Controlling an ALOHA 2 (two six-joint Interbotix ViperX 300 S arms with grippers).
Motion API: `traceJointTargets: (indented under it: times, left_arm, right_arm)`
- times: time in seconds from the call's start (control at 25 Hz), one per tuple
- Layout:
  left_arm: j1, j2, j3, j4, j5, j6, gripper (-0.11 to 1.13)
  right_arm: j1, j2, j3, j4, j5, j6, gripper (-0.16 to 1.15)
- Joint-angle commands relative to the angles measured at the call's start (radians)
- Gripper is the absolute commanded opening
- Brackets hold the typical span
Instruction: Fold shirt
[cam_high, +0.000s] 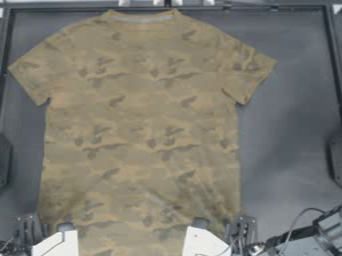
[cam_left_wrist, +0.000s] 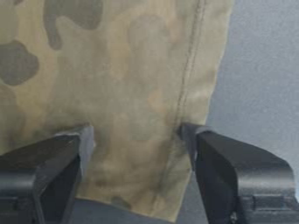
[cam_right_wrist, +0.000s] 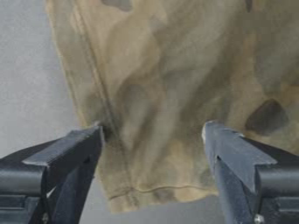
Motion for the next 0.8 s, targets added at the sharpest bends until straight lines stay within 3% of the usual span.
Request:
traceJointTargets:
  times: [0.04,0.44,0.56,0.68,0.8]
  left_arm:
    - [-0.002,-0.006,-0.006,0.005,-0.006,-0.009,0.94]
    - [-0.003,0.011,0.011,-0.023,-0.028,-0.011,0.91]
    - [-0.003,0.011,0.017,-0.032,-0.038,-0.012,0.84]
    - [-0.003,0.005,0.023,-0.034,-0.038,-0.025,0.62]
    - [-0.006,0.0,0.023,-0.032,-0.04,-0.023,0.23]
  right_arm:
    - [0.0,-0.011,-0.011,0.002,0.002,-0.002,0.96]
    - [0.002,0.025,-0.014,0.026,0.014,-0.008,0.96]
    - [0.006,0.029,-0.018,0.028,0.021,-0.003,0.94]
    - [0.011,0.029,-0.026,0.018,0.034,-0.005,0.69]
    - [0.012,0.029,-0.028,0.011,0.048,-0.017,0.19]
